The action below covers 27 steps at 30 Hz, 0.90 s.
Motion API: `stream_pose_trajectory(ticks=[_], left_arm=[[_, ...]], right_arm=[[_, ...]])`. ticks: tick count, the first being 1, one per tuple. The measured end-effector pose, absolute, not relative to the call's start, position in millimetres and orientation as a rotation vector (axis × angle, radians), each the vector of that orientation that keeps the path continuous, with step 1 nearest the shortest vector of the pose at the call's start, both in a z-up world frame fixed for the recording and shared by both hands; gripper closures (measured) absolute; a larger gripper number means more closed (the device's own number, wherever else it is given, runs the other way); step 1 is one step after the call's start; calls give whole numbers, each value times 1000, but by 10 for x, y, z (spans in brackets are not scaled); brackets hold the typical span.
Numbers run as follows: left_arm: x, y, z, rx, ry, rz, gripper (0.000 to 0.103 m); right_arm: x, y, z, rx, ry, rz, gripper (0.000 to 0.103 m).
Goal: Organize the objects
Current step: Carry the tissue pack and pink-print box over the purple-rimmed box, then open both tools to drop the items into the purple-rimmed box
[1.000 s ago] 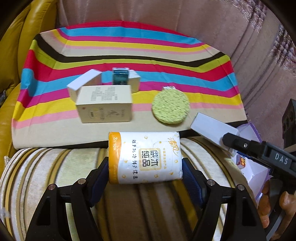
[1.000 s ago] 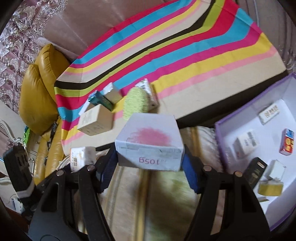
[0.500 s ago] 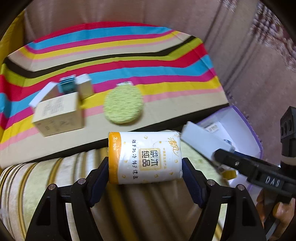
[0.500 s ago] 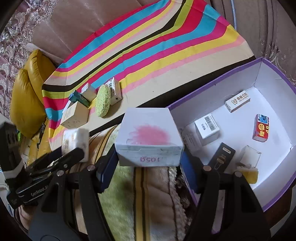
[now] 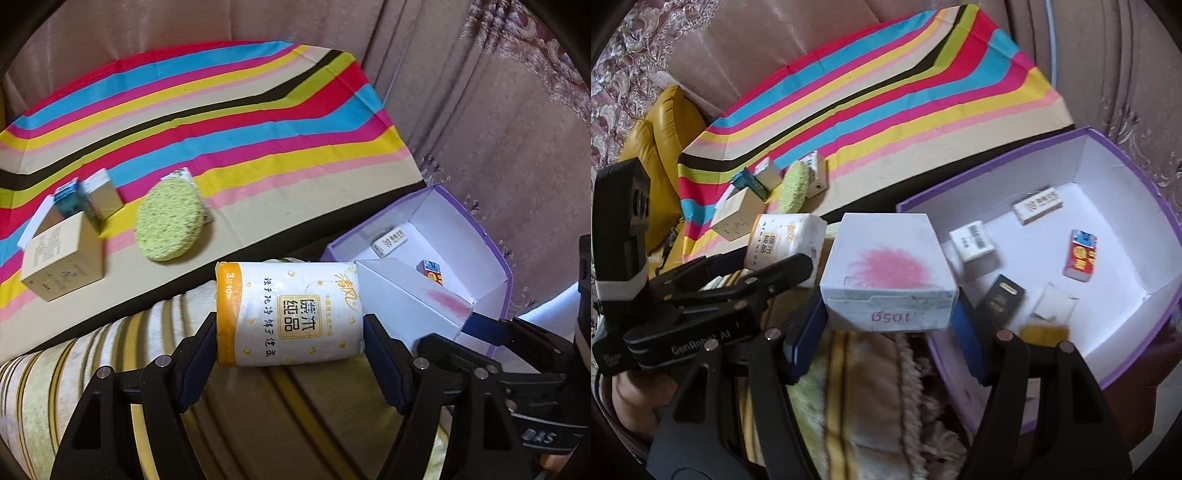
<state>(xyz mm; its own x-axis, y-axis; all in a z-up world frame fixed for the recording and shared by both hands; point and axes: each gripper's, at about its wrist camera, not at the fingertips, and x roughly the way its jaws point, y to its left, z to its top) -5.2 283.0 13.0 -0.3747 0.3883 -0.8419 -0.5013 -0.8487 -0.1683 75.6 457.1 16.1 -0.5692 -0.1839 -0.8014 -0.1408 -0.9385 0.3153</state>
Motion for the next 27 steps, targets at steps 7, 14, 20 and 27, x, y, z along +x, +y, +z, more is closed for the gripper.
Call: stream_pose_trajectory(ticks=[7,14,20,27], left_arm=[[-3,3153,110,-1306,223,2167,27],[15,3457,62,-1302,235,2077,28],[5,3698,70,-1273,208,2010,26],[-26,3682,90,-1275,153,2005,20]], right_arm=[[822,4889,-7,1530,-590,-2782,34],[862,5175,-55,1617,-562,-2899,34],[912,5382,-50,1676,-532,-2989,33],[952,5495,-10,1699,-528,-3044,25]])
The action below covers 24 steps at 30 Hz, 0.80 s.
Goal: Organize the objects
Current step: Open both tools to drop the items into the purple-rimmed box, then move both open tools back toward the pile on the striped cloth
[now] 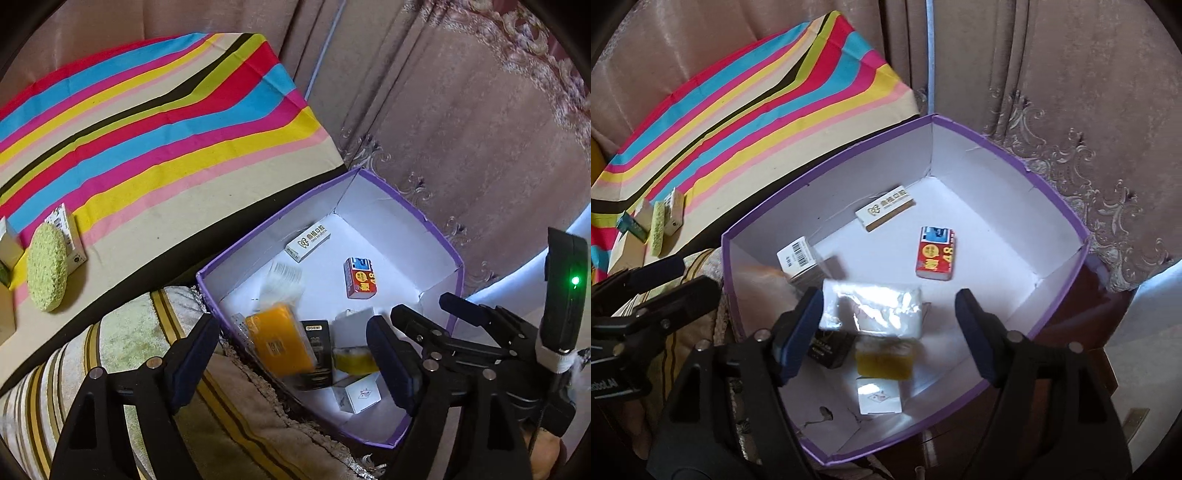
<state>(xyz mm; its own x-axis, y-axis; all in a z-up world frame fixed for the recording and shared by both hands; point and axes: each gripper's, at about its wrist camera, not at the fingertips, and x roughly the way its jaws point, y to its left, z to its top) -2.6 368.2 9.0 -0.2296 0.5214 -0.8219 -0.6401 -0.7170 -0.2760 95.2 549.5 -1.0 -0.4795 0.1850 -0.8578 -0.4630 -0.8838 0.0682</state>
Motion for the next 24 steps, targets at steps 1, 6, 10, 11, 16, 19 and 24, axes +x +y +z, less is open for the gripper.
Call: stream_pose_trajectory(ticks=[1,6,10,11,16,19,24], left_arm=[[-31,3667,96,-1277,142,2008,20],[-43,3553,126,-1276,114,2039,20],[-76,3408,173,-1274,94,2073,20],[-83,3357,187,-1271,88,2083,20],[-150,3080,233,-1256,55,2142,20],[-203,2859,268,-1250,26,2187,20],[-284,2502,298,-1251,-38,2256,20]], right_arm=[[948,5489,-6,-1328,406,2378,24],[929,5439,4,-1334,398,2386,23],[904,5381,17,-1340,397,2402,22],[893,5362,22,-1342,400,2410,22],[827,5217,62,-1356,386,2450,22],[756,5087,95,-1368,366,2472,21],[646,4880,111,-1395,326,2513,20]])
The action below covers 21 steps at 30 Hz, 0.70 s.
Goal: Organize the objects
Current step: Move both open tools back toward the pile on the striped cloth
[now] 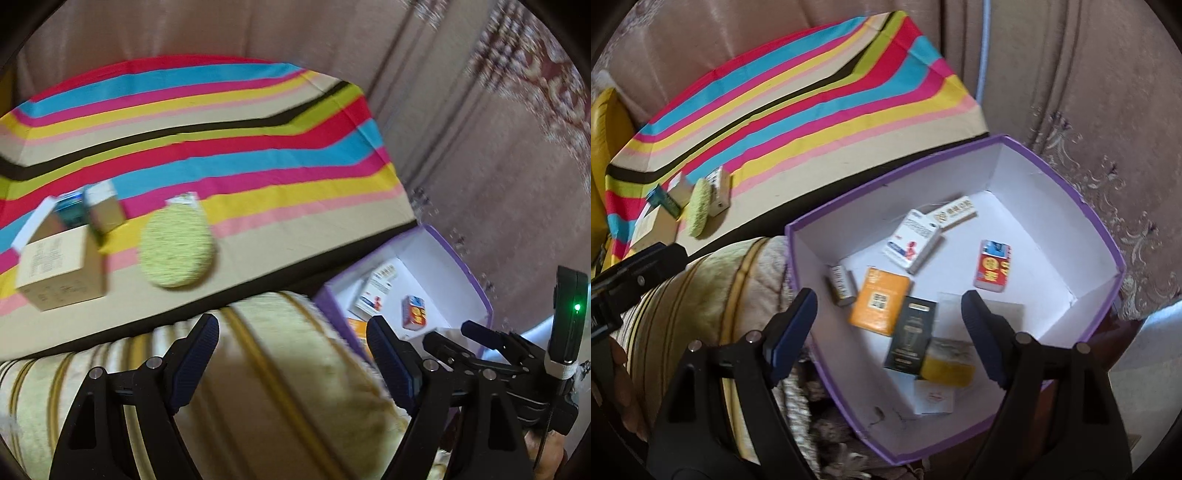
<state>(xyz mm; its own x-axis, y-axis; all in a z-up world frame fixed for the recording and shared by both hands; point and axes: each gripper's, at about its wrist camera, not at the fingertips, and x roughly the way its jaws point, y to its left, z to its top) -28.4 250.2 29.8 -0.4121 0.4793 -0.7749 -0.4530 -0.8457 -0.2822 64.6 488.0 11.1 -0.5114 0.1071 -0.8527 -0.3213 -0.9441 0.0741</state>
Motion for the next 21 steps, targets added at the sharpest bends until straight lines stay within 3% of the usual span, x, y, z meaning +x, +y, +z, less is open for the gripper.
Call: stream_pose_trajectory(ticks=[12,17,21], left_arm=[[-492,1593,293,-1286,-210,2442,15],[-601,1298,306,-1292,-248,2541,0],[-723,1105,287,-1315,-289,2577,0]], right_arm=[[374,4399,159,-1445,231,2597,16],[207,4122,169,-1475,162,2654,11],[85,3893,188,-1476,91,2707,8]])
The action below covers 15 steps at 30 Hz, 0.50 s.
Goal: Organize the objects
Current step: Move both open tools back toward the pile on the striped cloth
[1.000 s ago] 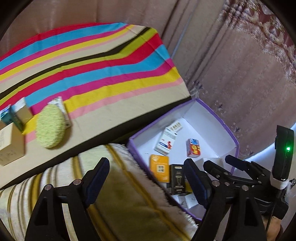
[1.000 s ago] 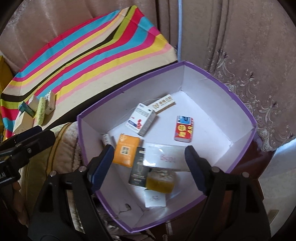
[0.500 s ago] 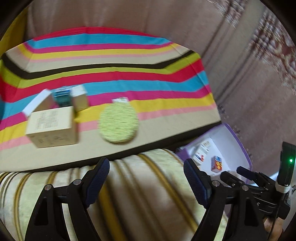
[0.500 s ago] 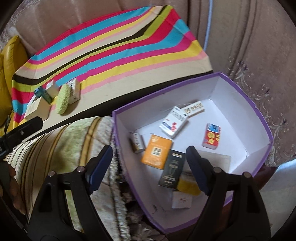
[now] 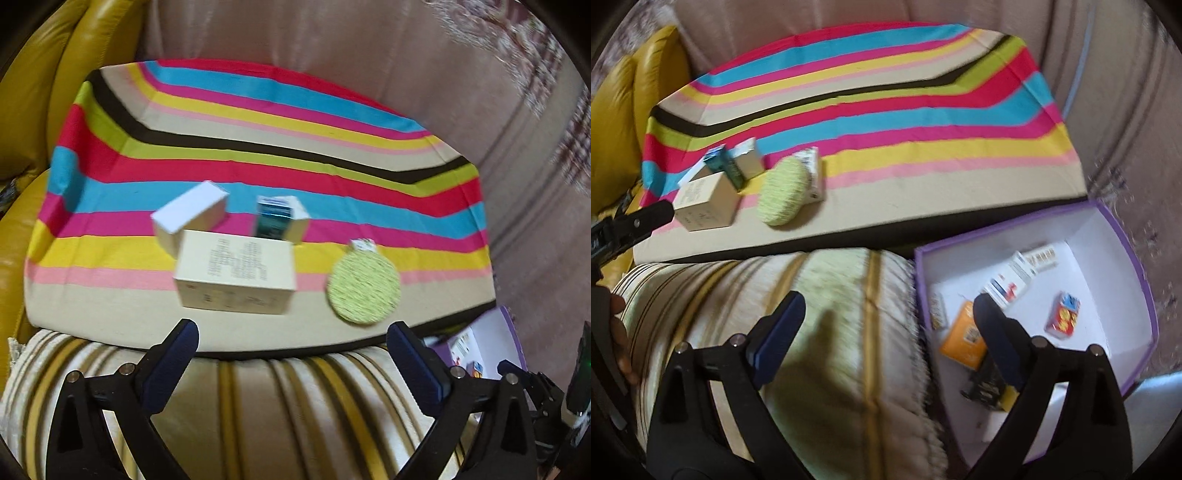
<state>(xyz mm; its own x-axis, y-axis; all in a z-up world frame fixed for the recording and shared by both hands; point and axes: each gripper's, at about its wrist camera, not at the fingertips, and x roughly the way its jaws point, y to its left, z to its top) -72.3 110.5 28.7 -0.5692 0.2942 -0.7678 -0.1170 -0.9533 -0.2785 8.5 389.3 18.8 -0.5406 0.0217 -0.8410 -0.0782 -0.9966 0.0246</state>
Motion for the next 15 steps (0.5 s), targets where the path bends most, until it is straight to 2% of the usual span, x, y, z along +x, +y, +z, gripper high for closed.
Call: stream_pose_trajectory(ticks=[15], left_arm=[[-1252,1080,109,-1438,-128,2638,0]], right_arm=[[-478,3290,187,-1486,-105,2802,3]])
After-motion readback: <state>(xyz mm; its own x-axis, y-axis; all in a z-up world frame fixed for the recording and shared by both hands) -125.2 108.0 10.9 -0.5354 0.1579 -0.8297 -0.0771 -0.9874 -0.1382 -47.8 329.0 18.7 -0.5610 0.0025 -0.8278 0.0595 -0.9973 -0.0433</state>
